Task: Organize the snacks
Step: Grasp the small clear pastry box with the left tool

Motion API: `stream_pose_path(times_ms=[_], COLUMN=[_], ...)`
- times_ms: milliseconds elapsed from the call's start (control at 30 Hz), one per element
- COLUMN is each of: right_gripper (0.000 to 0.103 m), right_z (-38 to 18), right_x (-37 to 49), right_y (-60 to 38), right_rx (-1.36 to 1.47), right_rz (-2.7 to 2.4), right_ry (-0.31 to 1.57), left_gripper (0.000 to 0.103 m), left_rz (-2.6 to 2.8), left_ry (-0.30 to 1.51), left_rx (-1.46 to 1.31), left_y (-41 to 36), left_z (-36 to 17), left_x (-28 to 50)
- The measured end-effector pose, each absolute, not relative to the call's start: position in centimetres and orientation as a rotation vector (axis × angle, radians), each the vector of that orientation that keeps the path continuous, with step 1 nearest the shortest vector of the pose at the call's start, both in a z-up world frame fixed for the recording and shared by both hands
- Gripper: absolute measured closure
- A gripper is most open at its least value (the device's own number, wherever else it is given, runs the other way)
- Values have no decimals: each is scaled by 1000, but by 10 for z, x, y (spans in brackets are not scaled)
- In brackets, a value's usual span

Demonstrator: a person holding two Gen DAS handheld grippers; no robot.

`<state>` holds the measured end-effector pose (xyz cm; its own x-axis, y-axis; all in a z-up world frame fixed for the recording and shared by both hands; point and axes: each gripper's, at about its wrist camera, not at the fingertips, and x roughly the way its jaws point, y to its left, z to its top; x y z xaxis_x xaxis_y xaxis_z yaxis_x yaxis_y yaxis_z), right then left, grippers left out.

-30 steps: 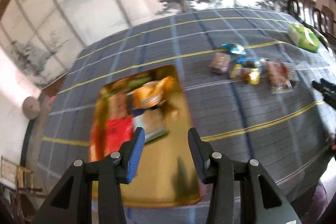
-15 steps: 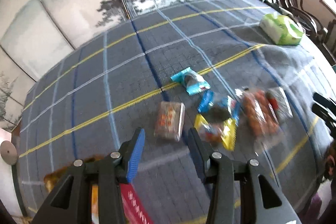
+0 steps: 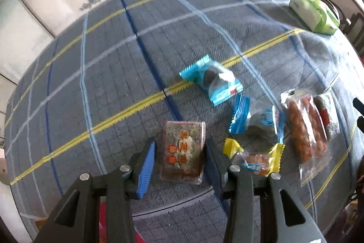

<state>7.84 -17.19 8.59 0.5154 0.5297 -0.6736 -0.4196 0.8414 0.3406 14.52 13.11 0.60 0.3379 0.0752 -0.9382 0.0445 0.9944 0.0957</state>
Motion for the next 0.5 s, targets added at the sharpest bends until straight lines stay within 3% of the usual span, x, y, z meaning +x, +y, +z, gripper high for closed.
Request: stream_pose_path(times_ms=[67,267,500], right_gripper=[40,40,39], right_z=[85,84,84], right_x=[80,82,81], right_y=[-172,-175,-174], right_rx=[141,148,145], right_rz=[571,564,574], right_ry=[860,864,865], left_gripper=[73,74,74], left_rz=[31,195,190], left_ry=[1231,1213,1172], left_rx=[71,48,-214], left_y=[136,130,116], left_z=[5,12,44], left_x=[146,128,61])
